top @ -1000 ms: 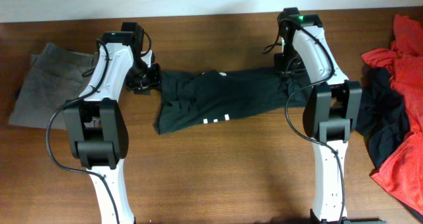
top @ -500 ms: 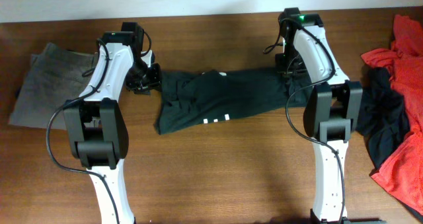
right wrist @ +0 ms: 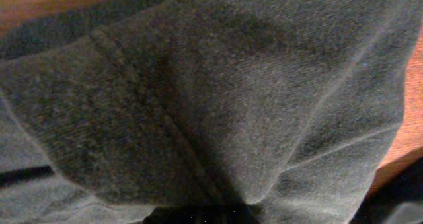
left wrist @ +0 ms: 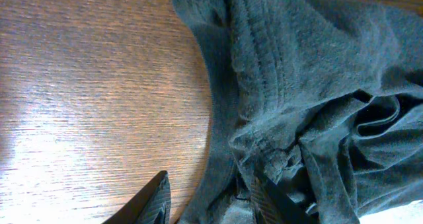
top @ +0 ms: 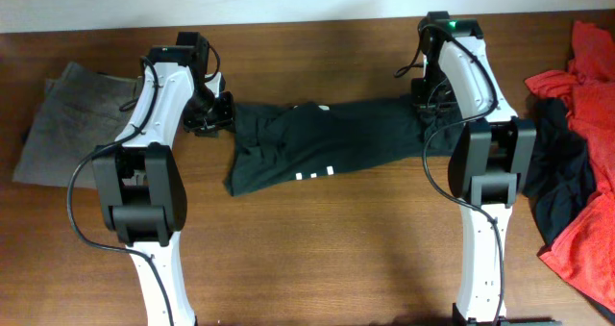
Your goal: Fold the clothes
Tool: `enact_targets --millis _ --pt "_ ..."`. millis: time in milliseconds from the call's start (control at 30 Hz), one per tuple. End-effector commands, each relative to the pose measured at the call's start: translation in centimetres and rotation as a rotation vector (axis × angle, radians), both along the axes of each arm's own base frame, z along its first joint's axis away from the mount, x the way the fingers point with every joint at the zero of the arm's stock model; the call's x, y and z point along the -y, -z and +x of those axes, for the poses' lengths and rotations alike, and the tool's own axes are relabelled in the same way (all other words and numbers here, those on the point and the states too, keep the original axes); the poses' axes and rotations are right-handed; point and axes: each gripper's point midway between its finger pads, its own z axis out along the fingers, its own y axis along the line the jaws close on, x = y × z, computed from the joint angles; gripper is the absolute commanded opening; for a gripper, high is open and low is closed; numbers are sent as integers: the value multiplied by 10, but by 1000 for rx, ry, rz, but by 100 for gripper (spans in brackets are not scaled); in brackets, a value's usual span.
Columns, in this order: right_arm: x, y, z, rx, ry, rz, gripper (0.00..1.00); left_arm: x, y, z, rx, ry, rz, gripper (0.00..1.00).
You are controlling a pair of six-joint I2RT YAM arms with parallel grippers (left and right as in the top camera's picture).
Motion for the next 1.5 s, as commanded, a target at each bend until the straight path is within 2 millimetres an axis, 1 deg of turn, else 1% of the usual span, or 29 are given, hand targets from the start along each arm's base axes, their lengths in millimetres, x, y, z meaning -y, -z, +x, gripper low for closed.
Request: enact_targets --millis 0,167,233,400,500,633,800,833,900,967,1067,1167,1267,1300,1433,1467 --pt "-11 -9 4 17 -35 -6 4 1 -4 3 19 20 4 40" --pt "-39 -36 8 64 -143 8 4 1 -4 3 20 20 4 40" --pt "-51 -42 8 77 -178 9 4 1 -4 3 20 20 4 40" --pt "-85 -40 -4 40 -243 36 5 1 -4 3 20 20 3 40" --pt "-102 -39 -7 36 -281 40 7 1 -4 3 20 20 4 40" --pt "-119 -38 -7 48 -315 42 10 1 -4 3 20 20 4 40" --pt "-131 -38 -10 46 -340 46 12 1 -4 3 19 20 3 40" --pt "-132 -38 -10 45 -342 46 19 1 -4 3 20 20 3 40" --pt "-134 -38 -10 47 -346 47 51 1 -4 3 19 20 3 40" --pt "-134 -38 -10 48 -346 46 54 1 -4 3 19 20 3 40" --pt "-131 -40 -10 49 -340 46 54 1 -4 3 19 20 3 40" --pt "-126 -50 -6 72 -320 44 53 1 -4 3 19 20 3 40" --pt "-119 -65 2 110 -300 47 53 1 -4 3 19 19 3 40" --pt "-116 -69 4 120 -292 48 53 1 -4 3 19 19 3 43" --pt "-101 -80 7 134 -260 47 53 1 -4 3 19 20 3 59" --pt "-96 -81 8 136 -251 46 52 1 -4 3 19 20 3 62"
